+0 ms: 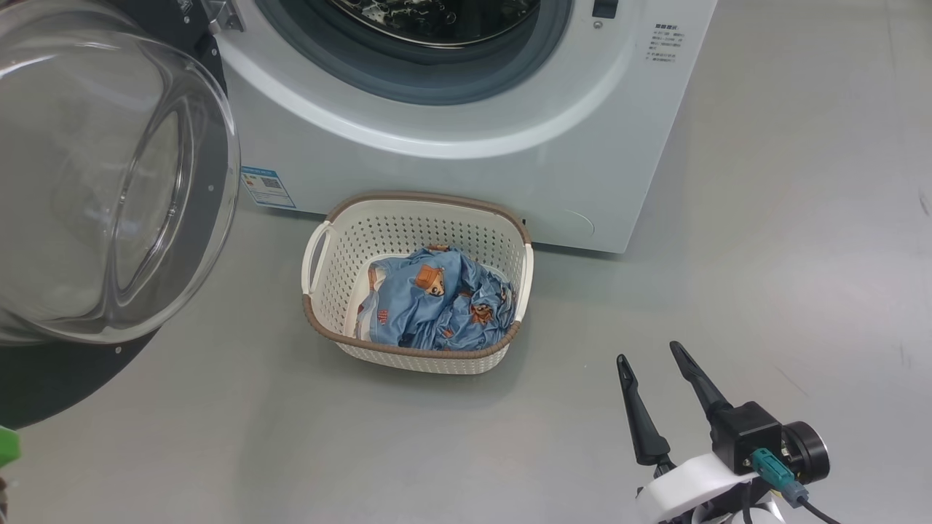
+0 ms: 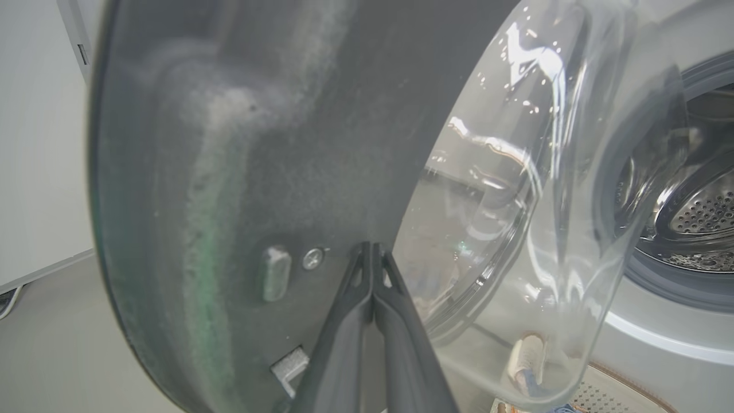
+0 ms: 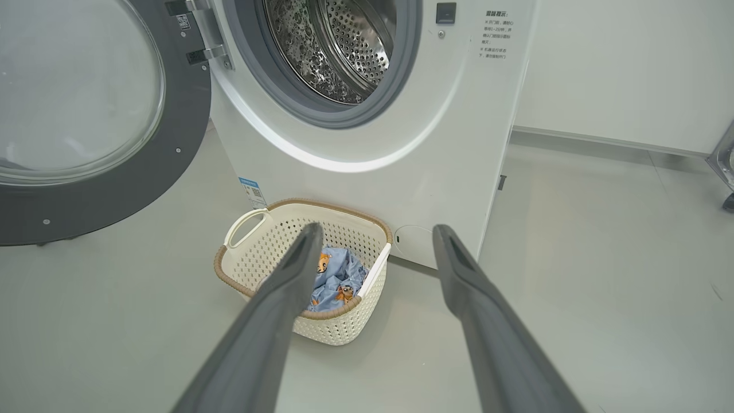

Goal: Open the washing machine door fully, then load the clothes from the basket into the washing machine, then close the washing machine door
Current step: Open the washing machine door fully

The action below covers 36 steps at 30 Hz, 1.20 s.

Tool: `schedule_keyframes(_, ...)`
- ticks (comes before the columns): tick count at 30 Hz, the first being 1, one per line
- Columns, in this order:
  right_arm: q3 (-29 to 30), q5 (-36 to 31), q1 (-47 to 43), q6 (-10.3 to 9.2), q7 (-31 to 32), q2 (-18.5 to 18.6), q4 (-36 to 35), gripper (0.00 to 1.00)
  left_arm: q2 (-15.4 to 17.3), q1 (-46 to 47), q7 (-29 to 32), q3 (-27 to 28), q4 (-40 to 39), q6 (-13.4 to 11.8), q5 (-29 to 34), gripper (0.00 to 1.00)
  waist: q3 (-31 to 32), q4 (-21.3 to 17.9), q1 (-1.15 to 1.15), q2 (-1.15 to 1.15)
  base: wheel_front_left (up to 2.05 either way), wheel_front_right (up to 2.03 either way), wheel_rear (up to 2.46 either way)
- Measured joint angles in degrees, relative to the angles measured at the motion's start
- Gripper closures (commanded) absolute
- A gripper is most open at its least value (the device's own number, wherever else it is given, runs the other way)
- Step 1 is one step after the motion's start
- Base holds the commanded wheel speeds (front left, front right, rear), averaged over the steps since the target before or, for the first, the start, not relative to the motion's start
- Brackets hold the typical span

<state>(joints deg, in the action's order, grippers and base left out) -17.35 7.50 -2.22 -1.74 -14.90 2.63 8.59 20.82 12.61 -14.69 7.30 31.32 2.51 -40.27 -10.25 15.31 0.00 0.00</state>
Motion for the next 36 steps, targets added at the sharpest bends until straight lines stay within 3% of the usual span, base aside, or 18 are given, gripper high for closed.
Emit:
schedule_keyframes(14,0.33,0.58,0.06,-0.92,0.00,0.00,-0.04,0.00,-0.80,2.34,0.00,0.79,0.77,2.52,2.76,1.00,-0.08,-0.35,0.00,0.00,0.00,0.00,0.00)
schedule_keyframes(29,0.90,2.40,0.05,-1.35,0.00,-0.01,0.12,0.00,-5.19,2.01,0.00,1.59,-6.93,3.87,6.94,1.00,1.77,-0.34,0.00,0.00,0.00,0.00,0.00)
schedule_keyframes(36,1.49,2.66,-0.10,-1.36,0.00,-0.02,0.04,0.00,-6.92,-0.40,0.00,-1.05,-12.21,4.37,9.72,1.00,2.90,-0.61,0.00,0.00,0.00,0.00,0.00)
